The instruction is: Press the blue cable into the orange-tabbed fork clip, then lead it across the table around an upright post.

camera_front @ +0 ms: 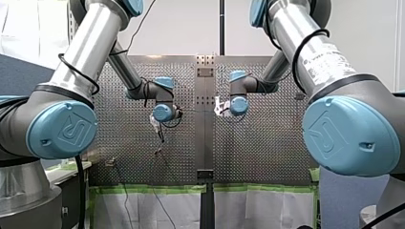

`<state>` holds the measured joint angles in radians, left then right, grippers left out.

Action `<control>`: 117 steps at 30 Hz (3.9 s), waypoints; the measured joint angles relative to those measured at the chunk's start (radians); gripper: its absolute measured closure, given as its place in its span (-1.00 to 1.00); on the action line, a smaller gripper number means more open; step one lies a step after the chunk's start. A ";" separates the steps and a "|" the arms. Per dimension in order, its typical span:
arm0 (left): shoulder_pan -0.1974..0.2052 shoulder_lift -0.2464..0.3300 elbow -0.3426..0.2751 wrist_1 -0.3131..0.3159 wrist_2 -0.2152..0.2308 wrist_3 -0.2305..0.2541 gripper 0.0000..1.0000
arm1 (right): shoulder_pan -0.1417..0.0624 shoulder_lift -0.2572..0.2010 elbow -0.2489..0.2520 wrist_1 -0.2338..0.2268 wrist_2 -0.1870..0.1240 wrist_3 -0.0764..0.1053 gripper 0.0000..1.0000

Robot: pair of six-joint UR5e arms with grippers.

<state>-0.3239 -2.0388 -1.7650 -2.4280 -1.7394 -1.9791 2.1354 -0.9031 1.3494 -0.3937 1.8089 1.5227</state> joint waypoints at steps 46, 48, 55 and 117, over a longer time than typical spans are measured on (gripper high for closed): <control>-0.039 0.035 0.188 -0.128 0.006 -0.113 1.00 | 0.009 -0.186 -0.048 0.004 -0.058 0.001 1.00; -0.041 0.035 0.194 -0.131 0.009 -0.118 1.00 | 0.010 -0.188 -0.056 0.008 -0.058 0.001 1.00; -0.057 0.036 0.245 -0.170 0.024 -0.134 1.00 | 0.011 -0.210 -0.077 0.022 -0.058 0.006 1.00; -0.119 -0.001 0.541 -0.275 0.191 -0.441 1.00 | -0.119 -0.265 -0.083 0.056 -0.051 0.019 1.00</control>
<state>-0.4427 -2.0398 -1.2243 -2.7027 -1.5483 -2.4200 2.0164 -1.1685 1.2664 -0.3376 1.7582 1.5417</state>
